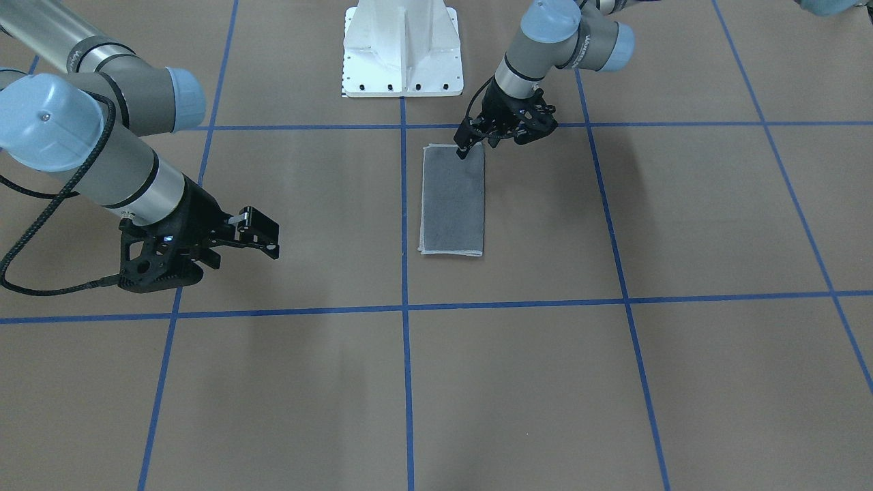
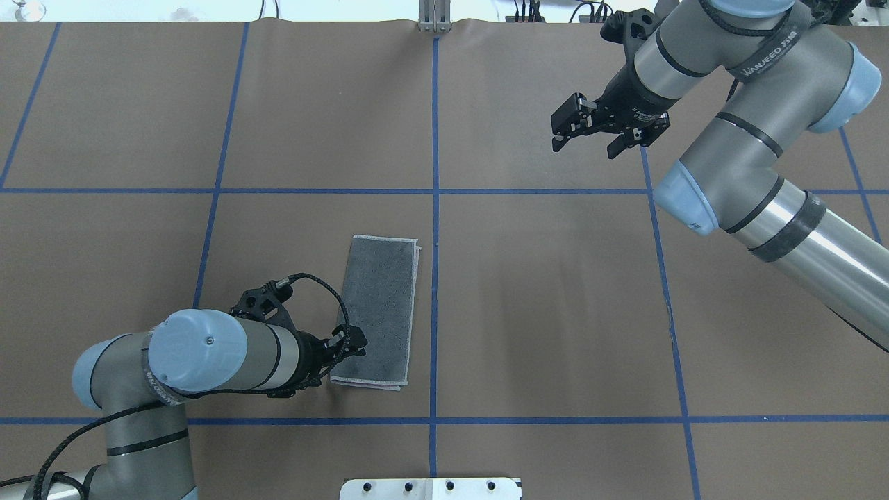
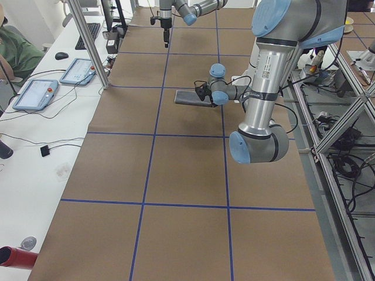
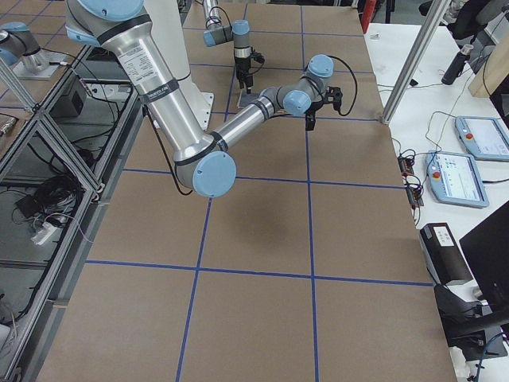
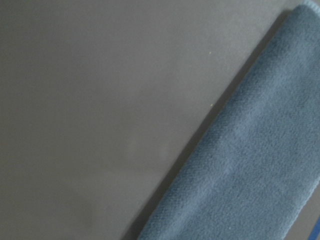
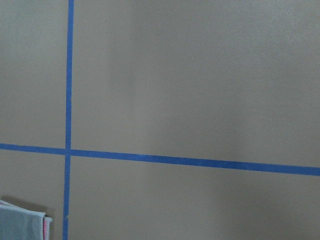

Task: Fold towel twice with both arms
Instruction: 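Move the left gripper down beside the near end of the grey strip, then grasp the near end of the strip with the left gripper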

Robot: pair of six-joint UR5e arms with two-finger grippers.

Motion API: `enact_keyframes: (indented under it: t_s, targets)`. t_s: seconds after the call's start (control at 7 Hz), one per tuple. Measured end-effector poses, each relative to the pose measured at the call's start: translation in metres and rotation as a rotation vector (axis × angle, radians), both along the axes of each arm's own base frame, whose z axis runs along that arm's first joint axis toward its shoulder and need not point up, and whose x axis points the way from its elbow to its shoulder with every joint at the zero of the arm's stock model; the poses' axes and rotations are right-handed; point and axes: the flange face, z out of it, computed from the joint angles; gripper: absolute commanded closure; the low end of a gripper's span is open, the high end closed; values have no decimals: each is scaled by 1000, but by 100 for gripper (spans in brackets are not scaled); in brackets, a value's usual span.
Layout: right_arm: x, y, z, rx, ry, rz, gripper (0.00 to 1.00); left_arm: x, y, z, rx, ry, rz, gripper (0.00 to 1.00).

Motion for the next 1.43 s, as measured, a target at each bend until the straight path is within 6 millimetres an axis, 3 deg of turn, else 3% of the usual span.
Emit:
enact_keyframes:
  t_s: [0.43,0.71,1.0,1.29,1.43]
  targets:
    - [-1,-1,0,-2,1,0,0,5,7,3,-1,-7,12,20]
    - [-2,-2,1,-3,2,0,0,11,15,4,5,-10,20,31]
    - [-2,-2,2,-4,2,0,0,14,20,5,5,-13,26,55]
    - [-2,-3,3,-5,3,0,0,15,20,5,5,-15,26,91]
    - [-2,-3,3,-6,4,0,0,15,20,5,4,-15,27,98]
